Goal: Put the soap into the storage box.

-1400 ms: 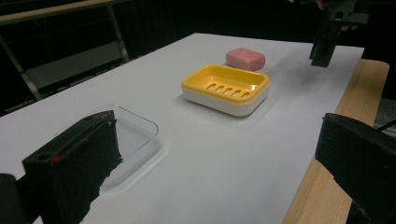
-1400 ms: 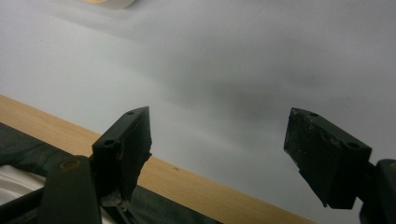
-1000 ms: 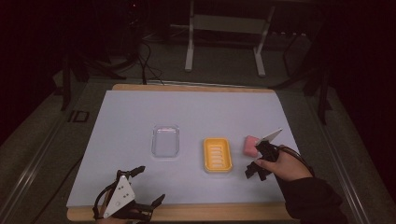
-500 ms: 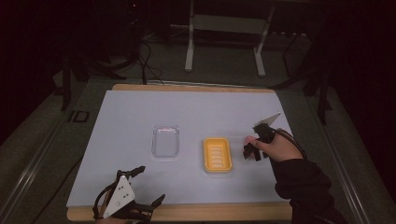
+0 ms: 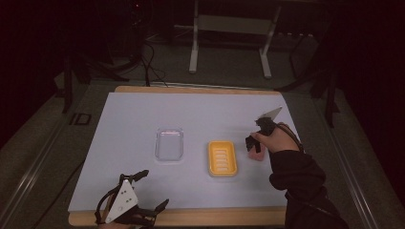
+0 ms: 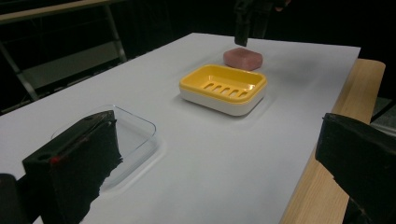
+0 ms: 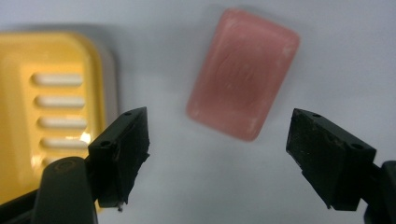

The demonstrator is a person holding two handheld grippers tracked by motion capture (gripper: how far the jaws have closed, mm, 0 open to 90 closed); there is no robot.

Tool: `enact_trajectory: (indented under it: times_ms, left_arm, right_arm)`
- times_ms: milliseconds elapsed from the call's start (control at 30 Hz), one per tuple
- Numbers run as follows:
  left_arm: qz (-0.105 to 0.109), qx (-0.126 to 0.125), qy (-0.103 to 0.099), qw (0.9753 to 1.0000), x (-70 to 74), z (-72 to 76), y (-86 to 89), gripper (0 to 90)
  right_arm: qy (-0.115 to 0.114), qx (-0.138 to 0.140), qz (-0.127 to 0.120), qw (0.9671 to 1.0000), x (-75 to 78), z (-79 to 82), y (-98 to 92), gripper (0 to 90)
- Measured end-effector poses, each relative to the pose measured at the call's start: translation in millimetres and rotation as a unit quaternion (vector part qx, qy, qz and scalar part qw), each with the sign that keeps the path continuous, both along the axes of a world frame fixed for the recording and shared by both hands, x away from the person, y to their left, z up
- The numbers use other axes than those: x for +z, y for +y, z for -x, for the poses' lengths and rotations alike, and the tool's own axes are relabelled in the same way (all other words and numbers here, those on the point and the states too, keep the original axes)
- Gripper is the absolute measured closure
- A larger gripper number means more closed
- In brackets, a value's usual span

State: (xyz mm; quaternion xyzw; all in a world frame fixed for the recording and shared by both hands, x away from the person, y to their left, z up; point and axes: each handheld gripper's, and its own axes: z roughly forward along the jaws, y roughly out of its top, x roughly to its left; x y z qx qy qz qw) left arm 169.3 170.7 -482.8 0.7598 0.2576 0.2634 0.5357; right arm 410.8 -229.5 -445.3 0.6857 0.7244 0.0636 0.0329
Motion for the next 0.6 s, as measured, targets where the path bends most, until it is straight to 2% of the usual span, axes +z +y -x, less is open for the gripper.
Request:
enact_trajectory:
  times_ms: [100, 233, 333, 600]
  left_arm:
    - [-0.001, -0.001, 0.0, 1.0, 0.0, 0.1, 0.0, 0.4]
    - [0.0, -0.001, 0.0, 1.0, 0.0, 0.2, 0.1, 0.4]
    - [0.0, -0.002, 0.0, 1.0, -0.1, 0.1, -0.1, 0.4]
    - [-0.002, -0.002, 0.0, 1.0, -0.3, 0.4, -0.4, 0.3]
  right_arm:
    - [-0.002, -0.02, 0.011, 0.9997, -5.1, -6.3, 0.3, 21.6]
    - [-0.003, -0.049, 0.008, 0.9987, -11.7, -12.8, -1.0, 22.7]
    - [-0.008, -0.06, 0.008, 0.9981, -17.1, -16.2, -2.5, 22.7]
    - [0.005, -0.075, 0.008, 0.9971, -33.9, -23.0, -7.5, 23.4]
